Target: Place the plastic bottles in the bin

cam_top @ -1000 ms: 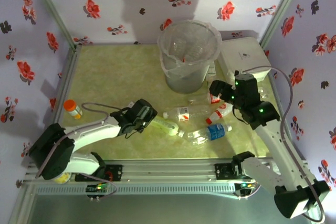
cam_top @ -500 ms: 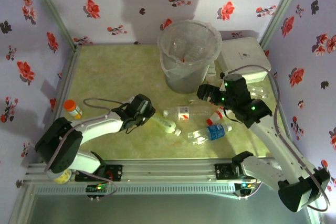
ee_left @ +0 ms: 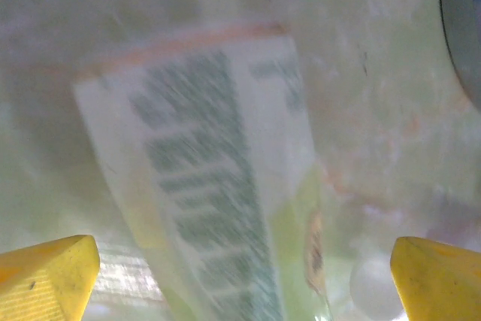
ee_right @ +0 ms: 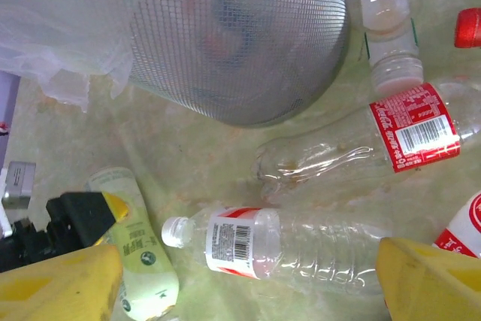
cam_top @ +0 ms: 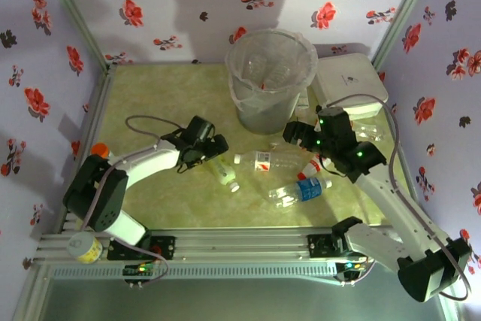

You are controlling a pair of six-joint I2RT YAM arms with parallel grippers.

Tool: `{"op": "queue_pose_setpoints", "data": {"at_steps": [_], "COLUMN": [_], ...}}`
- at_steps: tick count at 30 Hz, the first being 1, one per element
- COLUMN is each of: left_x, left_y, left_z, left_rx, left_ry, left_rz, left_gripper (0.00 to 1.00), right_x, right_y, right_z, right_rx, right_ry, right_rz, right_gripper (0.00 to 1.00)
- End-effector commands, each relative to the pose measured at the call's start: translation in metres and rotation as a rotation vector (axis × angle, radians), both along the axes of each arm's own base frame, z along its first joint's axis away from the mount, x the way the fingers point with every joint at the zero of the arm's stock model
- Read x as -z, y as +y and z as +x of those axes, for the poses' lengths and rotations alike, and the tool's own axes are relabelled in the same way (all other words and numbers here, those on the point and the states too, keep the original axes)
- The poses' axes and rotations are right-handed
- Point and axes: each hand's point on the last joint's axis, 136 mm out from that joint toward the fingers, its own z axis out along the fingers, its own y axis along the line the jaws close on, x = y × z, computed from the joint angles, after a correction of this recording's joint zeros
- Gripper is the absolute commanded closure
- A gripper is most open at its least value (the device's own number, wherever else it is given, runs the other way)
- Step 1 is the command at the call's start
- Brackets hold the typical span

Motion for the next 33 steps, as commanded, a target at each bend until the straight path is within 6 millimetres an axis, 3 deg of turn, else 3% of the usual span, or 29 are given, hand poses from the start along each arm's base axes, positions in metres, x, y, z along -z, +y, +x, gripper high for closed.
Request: {"op": "queue_pose_setpoints", "data": {"at_steps": [1,9,12,15,21,24,29,33], "left_x": [-0.013,0.024,0.032,0.029,0.012,-0.003,-0.042,-0.071], "left_y": [-0.012,-0.021,-0.024,-0.029,-0.025,-0.020,-0.030,-0.041], "left_z": [-0.027,-0.071,-0.067,-0.058,-0.052,-0.048,-0.034,-0.027], "left_rx": [0.000,-0.107,-0.107,-0.093,-0.037,0.000,0.156,0.313], "left_ry": [0.033,0.128,0.122,0.104,0.068,0.032,-0.119,-0.256], "left_rz": [-0.028,-0.111,-0.106,-0.089,-0.012,0.041,0.053,0.059], "left_gripper": [0.00,0.02,0.05,0.15,0.33,0.37,0.46,0.62], "right_x": [-0.001,0.002,0.003,0.003,-0.004,-0.012,-0.038,-0.054], "right_y": [-0.005,-0.008,-0.008,-0.007,-0.007,0.002,0.025,0.038], "right_z": [0.002,0.002,0.002,0.002,0.003,0.007,0.014,0.015], "right_rx": [0.020,0.020,0.025,0.025,0.030,0.017,-0.030,-0.064], "right_ry": [-0.011,-0.009,-0.011,-0.006,-0.022,-0.035,-0.110,-0.148], "right_rz": [-0.035,-0.056,-0.055,-0.044,-0.033,0.018,0.156,0.248], "right_gripper": [0.12,0.12,0.12,0.12,0.12,0.12,0.13,0.13]}}
